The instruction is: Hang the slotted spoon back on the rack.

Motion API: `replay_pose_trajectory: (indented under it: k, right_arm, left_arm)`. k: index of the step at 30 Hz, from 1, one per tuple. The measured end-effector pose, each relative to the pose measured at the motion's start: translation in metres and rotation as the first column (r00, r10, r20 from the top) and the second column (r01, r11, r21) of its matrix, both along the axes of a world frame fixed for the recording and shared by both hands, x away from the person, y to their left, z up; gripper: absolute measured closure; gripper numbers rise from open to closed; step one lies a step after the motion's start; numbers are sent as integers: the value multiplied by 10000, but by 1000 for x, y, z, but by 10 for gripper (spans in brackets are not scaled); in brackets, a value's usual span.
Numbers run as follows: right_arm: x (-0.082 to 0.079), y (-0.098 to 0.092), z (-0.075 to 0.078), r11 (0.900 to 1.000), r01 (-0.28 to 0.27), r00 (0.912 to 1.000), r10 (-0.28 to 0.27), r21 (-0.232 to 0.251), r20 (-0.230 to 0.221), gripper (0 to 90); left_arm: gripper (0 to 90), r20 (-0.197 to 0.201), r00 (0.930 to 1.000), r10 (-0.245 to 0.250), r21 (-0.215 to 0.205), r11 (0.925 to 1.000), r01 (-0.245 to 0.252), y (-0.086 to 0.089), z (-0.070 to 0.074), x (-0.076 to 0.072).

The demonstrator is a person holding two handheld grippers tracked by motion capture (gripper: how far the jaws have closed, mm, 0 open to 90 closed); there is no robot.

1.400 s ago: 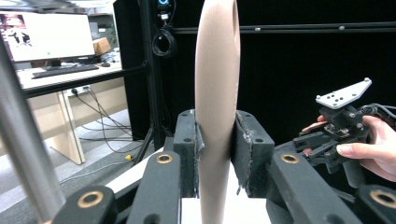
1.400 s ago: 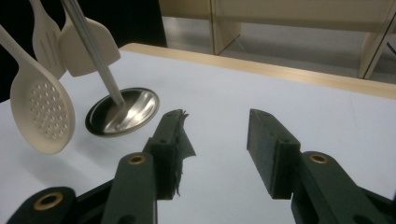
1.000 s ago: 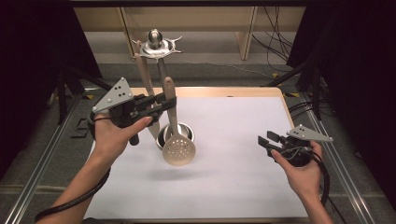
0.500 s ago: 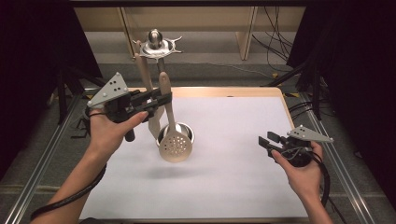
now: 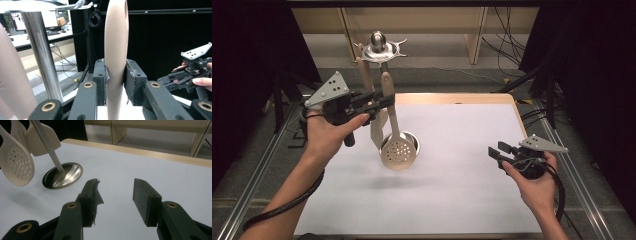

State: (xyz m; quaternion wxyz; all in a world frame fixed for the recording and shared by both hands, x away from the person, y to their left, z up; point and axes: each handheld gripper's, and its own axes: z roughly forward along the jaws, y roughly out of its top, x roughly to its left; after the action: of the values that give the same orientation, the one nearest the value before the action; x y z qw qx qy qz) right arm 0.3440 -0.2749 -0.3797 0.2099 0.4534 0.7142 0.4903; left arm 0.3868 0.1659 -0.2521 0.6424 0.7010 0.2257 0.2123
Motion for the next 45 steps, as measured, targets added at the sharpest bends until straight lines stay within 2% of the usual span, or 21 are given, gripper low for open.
replay_pose_trajectory:
  k: [19,23,25,31,34,35,37,39,45]
  right_arm:
    - [0,1,-1,9999,-59,10000,58,-110,-41,551]
    - [0,3,-1,10000,-65,10000,65,69,-74,551]
    - [-1,3,0,10000,25,9998,-23,71,-209,550]
    - [0,3,-1,10000,-20,9998,21,60,-172,550]
    - [1,3,-1,10000,-40,9999,40,35,-150,550]
    - [1,2,-2,9999,-104,9999,104,-52,14,549]
    - [1,2,-1,9999,-128,9999,128,-26,56,549]
    - [1,3,-1,10000,-37,9999,38,37,-138,549]
    - [1,3,-1,10000,-62,9999,63,36,-118,548]
  left_arm:
    - [719,-89,9997,232,3,9997,-232,6,5,10]
    - [719,-106,9997,231,18,9997,-231,6,6,12]
    - [719,-93,9997,241,23,9997,-241,6,6,12]
    - [719,-101,9997,201,1,9998,-201,7,8,12]
    - [719,-145,9996,227,22,9997,-227,8,9,13]
    - [719,-157,9996,255,22,9997,-254,8,9,14]
    - [719,-173,9995,271,-21,9996,-272,9,9,15]
    - [719,-231,9995,217,-75,9997,-219,10,9,16]
    - [719,-513,9984,226,-237,9994,-239,11,5,23]
